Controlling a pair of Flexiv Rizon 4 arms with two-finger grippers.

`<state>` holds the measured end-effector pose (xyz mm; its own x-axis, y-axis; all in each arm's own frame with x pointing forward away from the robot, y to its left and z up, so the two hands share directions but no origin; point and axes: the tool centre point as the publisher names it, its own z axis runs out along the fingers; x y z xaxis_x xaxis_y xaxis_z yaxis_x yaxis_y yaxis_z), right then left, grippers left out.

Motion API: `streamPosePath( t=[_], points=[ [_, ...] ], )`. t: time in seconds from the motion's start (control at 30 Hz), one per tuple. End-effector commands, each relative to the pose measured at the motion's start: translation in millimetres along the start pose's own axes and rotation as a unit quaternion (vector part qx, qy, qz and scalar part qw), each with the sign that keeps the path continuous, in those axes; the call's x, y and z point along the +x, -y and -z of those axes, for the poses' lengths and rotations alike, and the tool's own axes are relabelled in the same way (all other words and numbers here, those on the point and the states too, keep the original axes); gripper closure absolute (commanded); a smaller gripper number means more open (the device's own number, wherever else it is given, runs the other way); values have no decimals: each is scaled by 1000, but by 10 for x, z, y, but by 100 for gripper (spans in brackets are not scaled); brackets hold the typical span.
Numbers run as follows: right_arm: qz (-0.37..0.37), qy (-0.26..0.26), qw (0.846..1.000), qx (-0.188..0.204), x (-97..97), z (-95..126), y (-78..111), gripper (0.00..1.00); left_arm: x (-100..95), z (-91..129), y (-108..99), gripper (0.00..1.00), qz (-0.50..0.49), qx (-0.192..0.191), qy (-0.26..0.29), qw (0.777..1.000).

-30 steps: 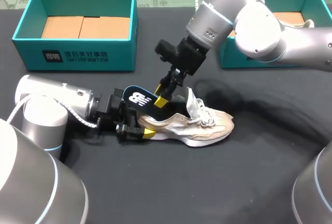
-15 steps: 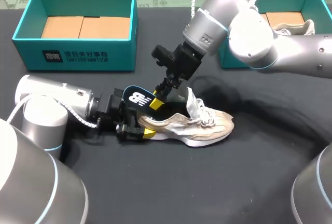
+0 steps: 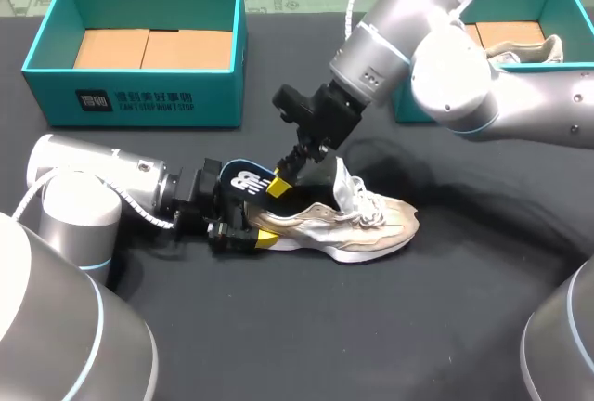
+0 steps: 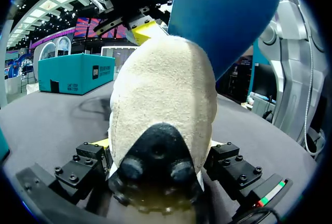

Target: Take the shoe out of the shoebox, open the shoe tongue, remove and reinsert the insole, then place the shoe into the shoebox

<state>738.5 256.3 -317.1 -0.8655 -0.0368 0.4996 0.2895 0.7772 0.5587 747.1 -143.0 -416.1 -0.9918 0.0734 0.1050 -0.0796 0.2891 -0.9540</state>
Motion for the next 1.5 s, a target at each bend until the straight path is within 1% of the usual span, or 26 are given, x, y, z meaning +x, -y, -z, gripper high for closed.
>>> streamPosePath(
  t=[0.03, 0.13, 0.23, 0.33, 0.37, 0.4, 0.77, 0.8, 0.87, 0.9, 0.97, 1.1, 1.17, 1.23, 1.27, 1.5],
  points=[
    [2, -6, 1000, 3, -17, -22, -33, 100, -9, -10, -17, 100, 0, -1, 0, 1000],
    [9, -9, 1000, 6, -9, -15, -95, 100, -9, -10, -17, 100, 0, -1, 0, 1000],
    [18, -11, 1000, 8, 22, 30, -232, 100, -9, -10, -17, 100, 0, -1, 0, 1000],
    [24, -18, 1000, -9, 67, 76, -382, 100, -9, -10, -17, 100, 0, -1, 0, 1000],
    [29, -19, 999, -20, 90, 102, -429, 100, -9, -10, -17, 100, 0, -1, 0, 1000],
    [38, -20, 999, -21, 135, 133, -492, 100, -9, -10, -17, 100, 0, -1, 0, 1000],
    [38, -20, 999, -21, 135, 133, -492, 100, -9, -10, -17, 100, 0, -1, 0, 1000],
    [67, -49, 995, -56, 125, 56, -522, 100, -9, -10, -17, 100, 0, -1, 0, 1000],
    [83, -69, 992, -70, 101, -55, -671, 100, -9, -10, -17, 100, 0, -1, 0, 1000],
    [98, -79, 988, -92, 91, -69, -741, 100, -9, -10, -17, 100, 0, -1, 0, 1000],
    [108, -83, 985, -107, 93, -60, -883, 100, -9, -10, -17, 100, 0, -1, 0, 1000],
    [127, -77, 980, -130, 194, 87, -1108, 100, -9, -10, -17, 100, 0, -1, 0, 1000],
    [111, -59, 981, -150, 265, 219, -1175, 100, -9, -10, -17, 100, 0, -1, 0, 1000],
    [90, -46, 978, -185, 369, 374, -1232, 100, -9, -10, -17, 100, 0, -1, 0, 1000],
    [87, -38, 977, -191, 438, 453, -1257, 100, -9, -10, -17, 100, 0, -1, 0, 1000],
    [87, -38, 977, -191, 438, 453, -1257, 100, -9, -10, -17, 100, 0, -1, 0, 1000]
  ],
)
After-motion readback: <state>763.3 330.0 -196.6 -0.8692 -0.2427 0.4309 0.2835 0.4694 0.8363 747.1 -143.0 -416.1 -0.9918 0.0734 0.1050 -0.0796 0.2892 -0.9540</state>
